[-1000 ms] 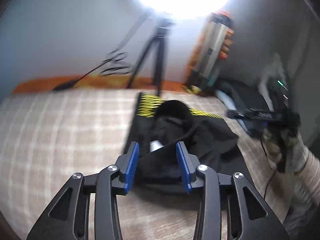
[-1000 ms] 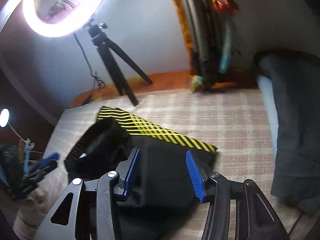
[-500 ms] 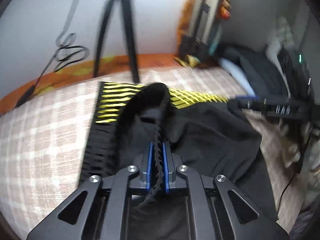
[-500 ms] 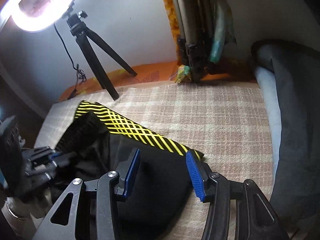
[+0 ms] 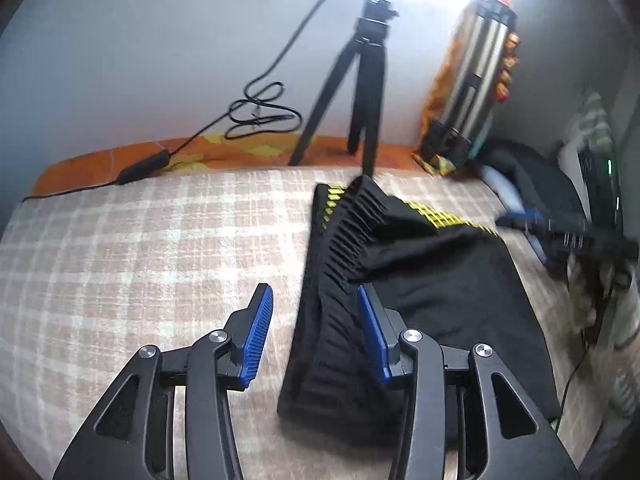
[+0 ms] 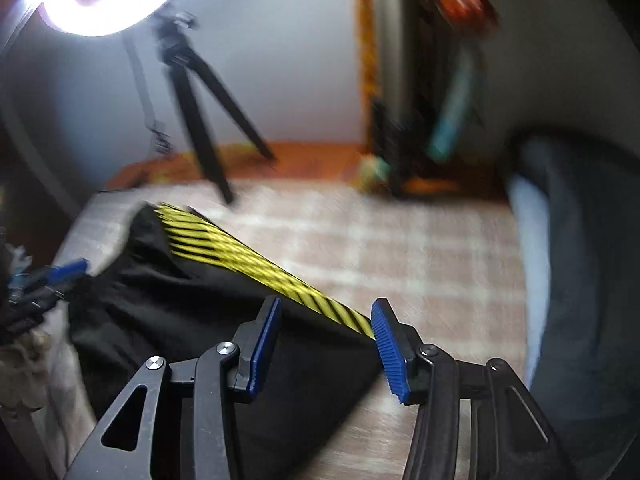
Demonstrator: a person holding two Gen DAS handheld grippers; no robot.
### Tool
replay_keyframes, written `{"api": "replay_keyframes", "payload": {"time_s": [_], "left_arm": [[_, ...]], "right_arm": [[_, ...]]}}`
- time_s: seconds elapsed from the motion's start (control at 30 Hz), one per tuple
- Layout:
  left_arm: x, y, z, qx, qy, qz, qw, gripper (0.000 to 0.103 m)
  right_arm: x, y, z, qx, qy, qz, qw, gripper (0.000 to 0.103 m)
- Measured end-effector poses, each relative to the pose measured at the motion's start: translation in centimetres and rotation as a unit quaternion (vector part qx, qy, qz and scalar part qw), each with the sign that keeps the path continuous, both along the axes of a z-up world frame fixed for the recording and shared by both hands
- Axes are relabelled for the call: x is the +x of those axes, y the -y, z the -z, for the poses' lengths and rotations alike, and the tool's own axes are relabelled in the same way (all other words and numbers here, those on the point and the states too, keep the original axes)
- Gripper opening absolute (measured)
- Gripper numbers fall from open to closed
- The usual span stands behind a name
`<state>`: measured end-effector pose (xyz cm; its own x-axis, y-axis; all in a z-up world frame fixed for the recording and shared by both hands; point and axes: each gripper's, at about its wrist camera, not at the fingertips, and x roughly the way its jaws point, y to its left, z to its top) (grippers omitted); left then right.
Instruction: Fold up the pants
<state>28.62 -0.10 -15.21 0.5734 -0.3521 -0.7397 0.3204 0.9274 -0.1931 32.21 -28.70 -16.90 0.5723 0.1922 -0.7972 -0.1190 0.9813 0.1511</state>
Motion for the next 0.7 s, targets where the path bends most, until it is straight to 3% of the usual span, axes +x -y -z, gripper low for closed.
{"api": "replay_keyframes", "payload": {"time_s": [0.17, 0.23, 0.47, 0.5, 0.53, 0.6, 0.7], "left_arm": [[-1.0, 1.0, 1.8, 0.049, -0.013, 0.030, 0.9983, 0.043], [-1.4, 0.8, 2.0, 0.046, -0.007, 0.030, 0.9985, 0.030], [-2.2, -0.1, 1.9, 0.025, -0.002, 0.022, 0.9994, 0.029], [-2.2, -0.1, 1.9, 0.022, -0.003, 0.021, 0.9995, 0.029], [-2.1, -0.2, 1.9, 0.019, -0.004, 0.021, 0.9996, 0.029], [-2.3, -0.3, 1.8, 0.014, -0.002, 0.021, 0.9997, 0.029], [-2.7, -0.5, 1.3, 0.010, 0.008, 0.022, 0.9997, 0.029]], "right_arm": [[2.3, -4.0, -2.3, 0.019, 0.009, -0.076, 0.997, 0.050], [4.0, -6.2, -2.2, 0.022, 0.008, -0.110, 0.994, 0.050], [8.2, -11.1, 0.9, 0.072, -0.044, -0.188, 0.978, 0.050], [8.5, -11.6, 1.3, 0.081, -0.048, -0.195, 0.976, 0.043], [8.5, -11.9, 1.4, 0.090, -0.050, -0.202, 0.974, 0.022], [8.4, -12.6, 1.2, 0.084, -0.048, -0.205, 0.974, 0.004], [7.9, -12.7, -1.1, 0.067, -0.016, -0.220, 0.973, 0.000]]}}
